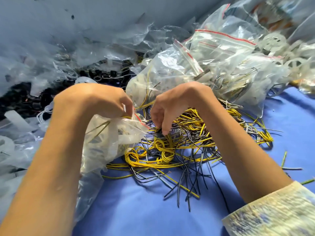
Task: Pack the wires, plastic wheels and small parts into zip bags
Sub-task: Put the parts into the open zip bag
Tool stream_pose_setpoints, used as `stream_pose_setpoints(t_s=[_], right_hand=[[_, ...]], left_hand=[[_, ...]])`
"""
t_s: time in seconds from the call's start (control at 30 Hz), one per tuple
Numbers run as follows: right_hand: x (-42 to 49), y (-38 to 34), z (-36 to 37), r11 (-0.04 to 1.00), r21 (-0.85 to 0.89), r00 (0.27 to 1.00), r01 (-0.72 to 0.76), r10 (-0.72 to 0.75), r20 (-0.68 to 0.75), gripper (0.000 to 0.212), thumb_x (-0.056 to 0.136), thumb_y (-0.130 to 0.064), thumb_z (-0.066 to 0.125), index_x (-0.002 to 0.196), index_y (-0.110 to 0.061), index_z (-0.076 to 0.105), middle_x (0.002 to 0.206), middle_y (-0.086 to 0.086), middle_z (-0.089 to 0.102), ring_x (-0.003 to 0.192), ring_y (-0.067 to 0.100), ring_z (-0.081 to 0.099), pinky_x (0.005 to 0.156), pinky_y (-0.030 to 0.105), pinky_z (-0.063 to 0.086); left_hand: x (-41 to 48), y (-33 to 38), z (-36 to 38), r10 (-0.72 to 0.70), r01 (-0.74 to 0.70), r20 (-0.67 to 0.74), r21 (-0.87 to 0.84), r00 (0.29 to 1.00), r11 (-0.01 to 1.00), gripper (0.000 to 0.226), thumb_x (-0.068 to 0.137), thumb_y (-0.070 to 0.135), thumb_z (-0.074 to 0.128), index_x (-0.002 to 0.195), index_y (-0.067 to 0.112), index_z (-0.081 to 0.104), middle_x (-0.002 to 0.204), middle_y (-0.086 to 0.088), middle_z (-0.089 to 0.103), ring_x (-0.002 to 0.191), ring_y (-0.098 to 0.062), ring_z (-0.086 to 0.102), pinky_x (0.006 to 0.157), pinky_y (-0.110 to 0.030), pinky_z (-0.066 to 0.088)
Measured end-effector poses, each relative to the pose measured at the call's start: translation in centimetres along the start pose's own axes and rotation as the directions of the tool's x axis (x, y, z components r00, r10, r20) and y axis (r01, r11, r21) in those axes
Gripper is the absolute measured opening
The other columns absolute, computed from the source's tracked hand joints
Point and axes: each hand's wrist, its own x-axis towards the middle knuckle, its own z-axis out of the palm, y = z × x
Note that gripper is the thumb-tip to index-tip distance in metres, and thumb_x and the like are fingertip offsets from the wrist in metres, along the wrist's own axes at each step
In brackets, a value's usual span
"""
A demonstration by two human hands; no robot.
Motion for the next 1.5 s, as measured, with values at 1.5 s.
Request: stream_pose_setpoints(t_s=[1.5], right_hand=[[-0.4, -2.6, -1.7, 0.945, 0.210, 0.770, 0.252, -0.065, -0.634, 0.023, 0.087, -0.022, 0.061, 0.090, -0.001, 0.069, 0.087, 0.018, 0.067, 0.083, 0.031, 0.059, 0.075, 0.039, 0.041]], left_hand=[[-2.9, -0.3, -0.7, -0.082, 0.087, -0.296, 0.004, 0.952, 0.996, 0.055, 0.074, 0.010, 0.058, 0.120, 0.039, 0.051, 0.120, 0.002, 0.053, 0.115, -0.021, 0.052, 0.094, -0.034, 0.045]])
